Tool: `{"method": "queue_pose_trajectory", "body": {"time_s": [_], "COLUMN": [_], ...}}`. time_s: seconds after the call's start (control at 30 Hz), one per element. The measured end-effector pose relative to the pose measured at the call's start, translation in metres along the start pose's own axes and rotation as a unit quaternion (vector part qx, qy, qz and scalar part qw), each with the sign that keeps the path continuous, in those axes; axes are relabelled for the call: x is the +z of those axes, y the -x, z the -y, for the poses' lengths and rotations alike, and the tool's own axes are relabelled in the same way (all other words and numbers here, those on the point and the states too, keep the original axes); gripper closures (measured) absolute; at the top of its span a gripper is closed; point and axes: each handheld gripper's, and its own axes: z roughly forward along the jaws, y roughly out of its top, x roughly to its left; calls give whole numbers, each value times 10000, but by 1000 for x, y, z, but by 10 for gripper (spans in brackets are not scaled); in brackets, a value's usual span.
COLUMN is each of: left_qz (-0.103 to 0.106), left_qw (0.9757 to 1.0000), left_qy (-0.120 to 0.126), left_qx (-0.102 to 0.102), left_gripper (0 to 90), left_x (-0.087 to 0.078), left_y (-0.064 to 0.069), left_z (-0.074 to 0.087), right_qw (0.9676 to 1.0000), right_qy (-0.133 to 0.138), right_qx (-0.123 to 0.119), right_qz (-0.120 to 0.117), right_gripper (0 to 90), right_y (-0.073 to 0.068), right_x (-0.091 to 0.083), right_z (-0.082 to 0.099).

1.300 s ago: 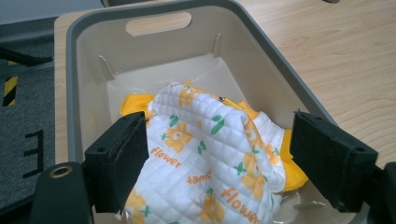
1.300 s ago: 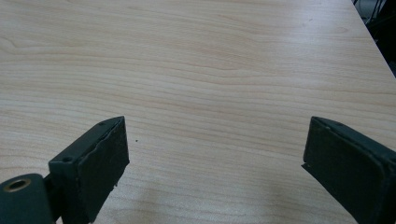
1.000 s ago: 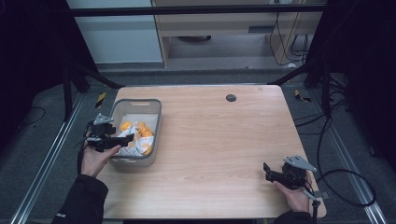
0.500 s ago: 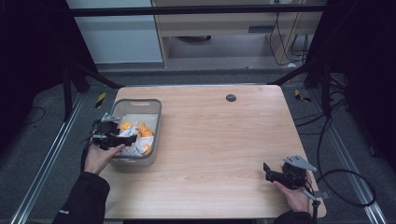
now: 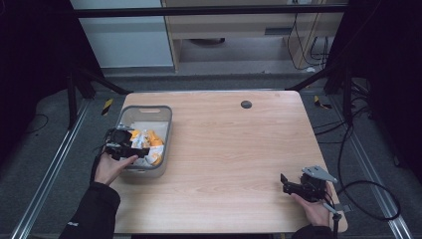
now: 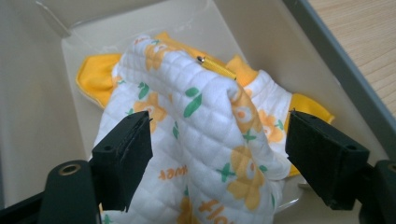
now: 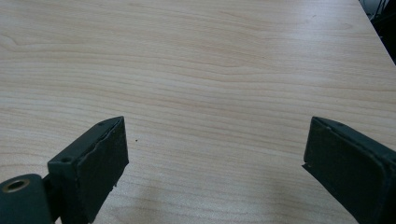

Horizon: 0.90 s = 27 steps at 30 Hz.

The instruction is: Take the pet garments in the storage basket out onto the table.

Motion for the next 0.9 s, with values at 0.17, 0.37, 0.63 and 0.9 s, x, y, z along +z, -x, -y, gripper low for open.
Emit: {"method": "queue_pose_trajectory", "body": {"time_s": [0.17,0.37,0.63,0.9], "left_qz": [19,75,92,65], "left_qw": [10000,9997,9987,9977], "left_qy": [-85,-217,-480,-630], "left_qx": [-39,-94,-132,-227], "left_gripper": [242,327,461,659], "left_x": [6,10,14,15], "left_y": [0,-1,-1,-2], "left_z": [2,2,1,1], "right_qw": [10000,10000,10000,10000], "right_qy": [-22,-36,-46,-77], "right_qx": [-12,-45,-45,-16], "right_qz": [-12,-4,-8,-31], "right_gripper": [62,60,59,56], "right_y": [0,0,0,0], "right_x": [0,1,1,1], "right_z": [0,0,0,0]}}
